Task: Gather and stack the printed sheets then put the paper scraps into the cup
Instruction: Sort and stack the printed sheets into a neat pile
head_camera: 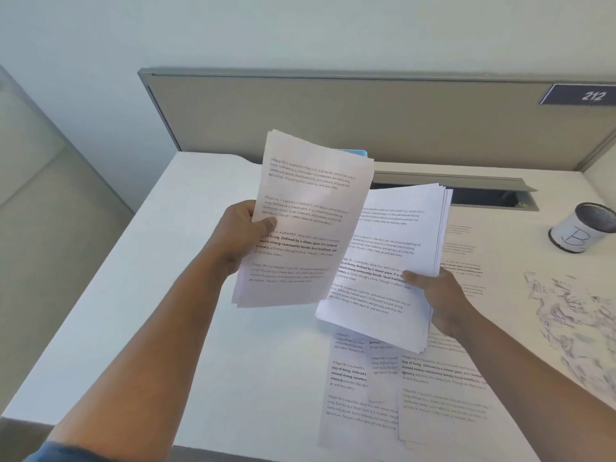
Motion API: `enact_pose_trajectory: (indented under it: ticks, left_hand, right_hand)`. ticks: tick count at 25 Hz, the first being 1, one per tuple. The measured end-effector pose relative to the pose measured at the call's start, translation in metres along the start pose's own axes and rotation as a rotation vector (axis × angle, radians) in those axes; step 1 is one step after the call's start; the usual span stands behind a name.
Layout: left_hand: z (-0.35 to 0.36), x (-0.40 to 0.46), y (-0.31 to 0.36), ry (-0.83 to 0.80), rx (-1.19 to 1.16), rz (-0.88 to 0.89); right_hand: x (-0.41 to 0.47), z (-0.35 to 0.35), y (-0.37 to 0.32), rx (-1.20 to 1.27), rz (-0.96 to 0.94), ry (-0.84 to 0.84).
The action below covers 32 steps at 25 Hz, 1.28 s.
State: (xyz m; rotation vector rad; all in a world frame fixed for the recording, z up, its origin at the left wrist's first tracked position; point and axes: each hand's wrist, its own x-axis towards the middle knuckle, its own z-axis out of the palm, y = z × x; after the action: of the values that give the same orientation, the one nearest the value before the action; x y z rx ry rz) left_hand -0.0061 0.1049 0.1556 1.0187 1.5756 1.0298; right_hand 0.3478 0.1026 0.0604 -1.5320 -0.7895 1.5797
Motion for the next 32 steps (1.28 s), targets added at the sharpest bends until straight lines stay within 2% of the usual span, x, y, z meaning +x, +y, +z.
enact_pose_trajectory:
  ticks: [4, 8, 11, 15, 20, 24, 27, 32]
  left_hand:
    - [0.022, -0.019, -0.006, -0.164, -0.159, -0.054]
    - [0.048, -0.043, -0.003, -0.297, -0.418, -0.082]
    - [0.068, -0.057, 0.003, -0.359, -0.475, -0.068]
    - [0.096, -0.07, 0.004, -0.316, -0.44, -0.092]
    - [0.126, -0.075, -0.013, -0.165, -0.224, -0.194]
    - [0.14, -0.073, -0.026, -0.037, -0.077, -0.206]
    - [0.148, -0.07, -0.031, -0.054, -0.091, -0.22]
    - [0.164, -0.064, -0.038, -0.112, -0.214, -0.273]
  right_hand:
    - [-0.02, -0.014, -0.005, 0.028, -0.022, -0.116]
    - [-0.035, -0.04, -0.009, 0.025, -0.028, -0.172]
    - [-0.045, -0.06, -0.01, 0.051, -0.022, -0.197]
    - [-0.051, -0.08, -0.008, 0.087, 0.004, -0.219]
    - [-0.05, -0.09, -0.011, 0.08, 0.028, -0.259]
    - [-0.051, -0.094, -0.021, 0.131, 0.032, -0.242]
    - [-0.05, -0.095, -0.026, 0.09, 0.033, -0.214]
    - [-0.054, -0.095, -0.033, 0.017, -0.027, -0.264]
